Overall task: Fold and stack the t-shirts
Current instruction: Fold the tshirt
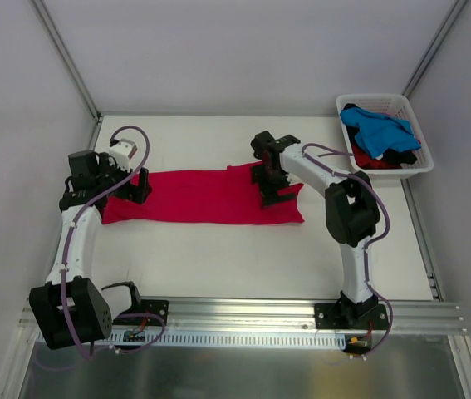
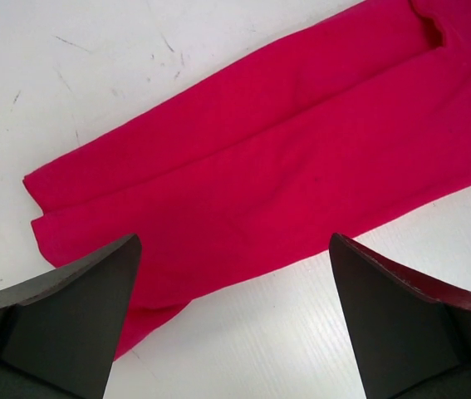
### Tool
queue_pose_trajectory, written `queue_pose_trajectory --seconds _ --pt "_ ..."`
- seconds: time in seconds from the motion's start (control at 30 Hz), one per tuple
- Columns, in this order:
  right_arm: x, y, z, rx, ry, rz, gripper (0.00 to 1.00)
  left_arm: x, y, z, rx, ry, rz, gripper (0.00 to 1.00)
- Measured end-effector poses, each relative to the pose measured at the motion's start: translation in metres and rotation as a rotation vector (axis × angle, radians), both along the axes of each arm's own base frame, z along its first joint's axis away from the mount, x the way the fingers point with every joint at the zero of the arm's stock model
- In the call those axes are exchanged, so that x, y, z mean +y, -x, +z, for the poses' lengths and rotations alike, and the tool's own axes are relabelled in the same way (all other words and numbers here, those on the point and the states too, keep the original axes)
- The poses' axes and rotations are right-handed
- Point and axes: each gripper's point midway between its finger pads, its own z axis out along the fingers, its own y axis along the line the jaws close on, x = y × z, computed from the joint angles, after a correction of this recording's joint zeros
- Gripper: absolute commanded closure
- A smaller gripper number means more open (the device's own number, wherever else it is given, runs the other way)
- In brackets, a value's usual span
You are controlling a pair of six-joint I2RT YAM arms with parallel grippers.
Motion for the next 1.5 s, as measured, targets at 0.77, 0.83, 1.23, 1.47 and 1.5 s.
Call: queue_pose_trajectory --seconds 0.77,0.83,1.23,1.47,1.5 --pt "0.017 -0.023 -0.002 -0.042 0.008 0.006 0.01 -0.015 -0.022 -0.067 0.152 -0.007 -0.171 0.01" --pt "0.015 -0.021 -0.013 -0.019 0.026 0.006 0.01 -0.020 -0.027 -0.083 0.206 0.002 -0.175 0.01" --pt "0.010 -0.024 -0.036 0.030 0.059 0.016 0.01 -0.029 -0.051 -0.131 0.372 -0.097 -0.096 0.01" --pt "0.010 -0.035 -0.038 0.045 0.072 0.050 0.01 -0.040 -0.033 -0.141 0.519 -0.144 0.022 0.01" --pt "0.009 -0.036 -0.038 0.047 0.071 0.051 0.01 -0.045 -0.032 -0.140 0.530 -0.144 0.037 0.02"
